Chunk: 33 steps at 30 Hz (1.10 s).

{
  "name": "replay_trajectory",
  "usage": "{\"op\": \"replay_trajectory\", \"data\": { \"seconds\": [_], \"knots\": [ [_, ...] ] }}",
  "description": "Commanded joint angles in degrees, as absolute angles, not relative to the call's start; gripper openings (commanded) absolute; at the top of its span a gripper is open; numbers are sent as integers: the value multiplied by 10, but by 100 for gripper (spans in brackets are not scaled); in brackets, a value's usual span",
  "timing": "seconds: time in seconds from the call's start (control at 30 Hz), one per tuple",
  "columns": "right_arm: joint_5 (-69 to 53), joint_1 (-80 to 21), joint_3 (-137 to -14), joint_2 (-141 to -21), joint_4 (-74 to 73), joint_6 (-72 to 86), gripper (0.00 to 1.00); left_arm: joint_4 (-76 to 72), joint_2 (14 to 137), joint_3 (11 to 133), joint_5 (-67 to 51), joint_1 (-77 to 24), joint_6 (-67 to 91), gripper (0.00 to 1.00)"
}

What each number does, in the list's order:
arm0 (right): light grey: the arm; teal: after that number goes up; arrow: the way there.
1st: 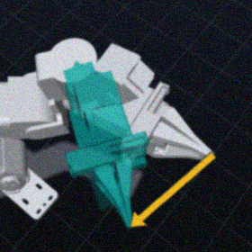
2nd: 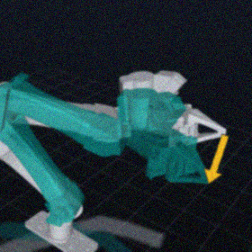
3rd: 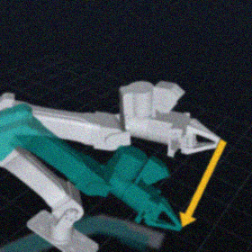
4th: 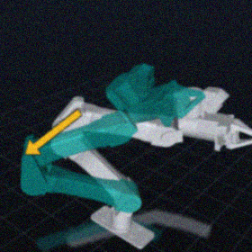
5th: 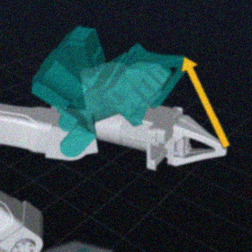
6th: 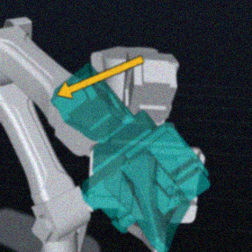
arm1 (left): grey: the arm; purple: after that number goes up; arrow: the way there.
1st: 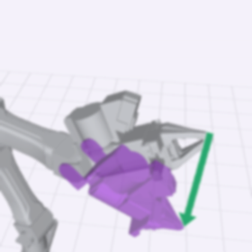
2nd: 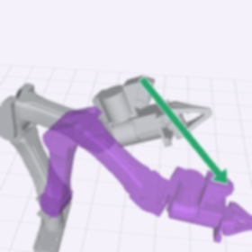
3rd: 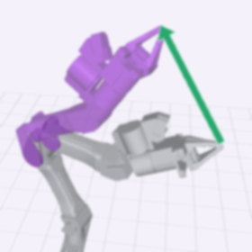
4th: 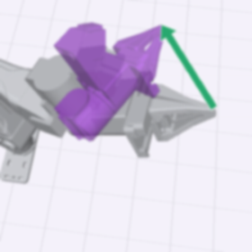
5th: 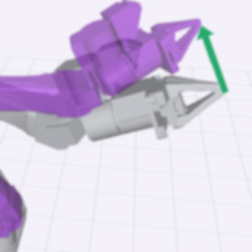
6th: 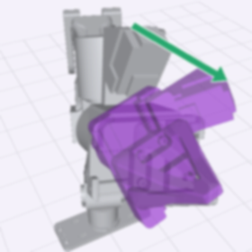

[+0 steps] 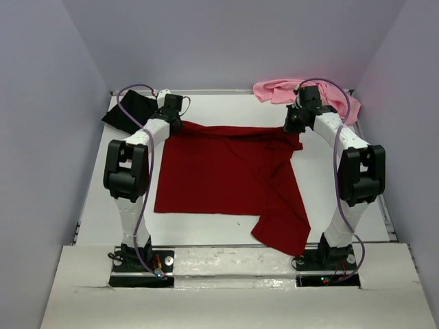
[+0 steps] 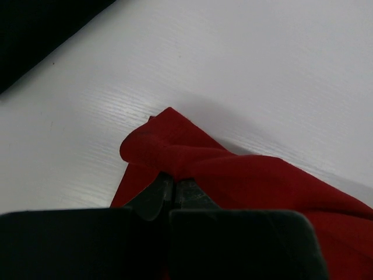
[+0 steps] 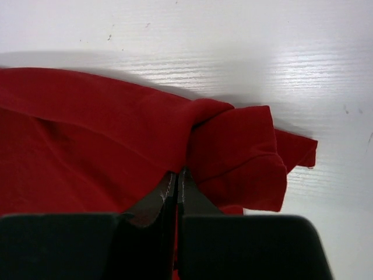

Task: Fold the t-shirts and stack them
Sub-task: Fold the tshirt

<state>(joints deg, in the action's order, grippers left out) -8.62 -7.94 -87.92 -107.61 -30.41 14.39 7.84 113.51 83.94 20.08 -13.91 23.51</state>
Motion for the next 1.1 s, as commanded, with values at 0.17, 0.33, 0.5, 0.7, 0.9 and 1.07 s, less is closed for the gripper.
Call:
{"op": "replay_trajectory", "data": {
  "seconds": [0.17, 0.33, 0.5, 0.7, 0.9, 1.07],
  "knots": [
    [-58, -81, -888, -1072, -334, 132, 0, 100, 1128, 856, 208, -120, 234, 0],
    [-37, -69, -890, -1068, -341, 127, 0, 99, 1127, 856, 204, -104, 228, 0],
    [-35, -48, -893, -1062, -343, 117, 0, 91, 1122, 851, 206, -95, 226, 0],
    [-64, -34, -891, -1063, -341, 122, 0, 84, 1124, 850, 188, -91, 225, 0],
    [-50, -34, -887, -1073, -338, 120, 0, 83, 1129, 849, 192, -91, 221, 0],
    [-40, -29, -889, -1081, -330, 123, 0, 83, 1134, 851, 196, -85, 220, 0]
  ]
}}
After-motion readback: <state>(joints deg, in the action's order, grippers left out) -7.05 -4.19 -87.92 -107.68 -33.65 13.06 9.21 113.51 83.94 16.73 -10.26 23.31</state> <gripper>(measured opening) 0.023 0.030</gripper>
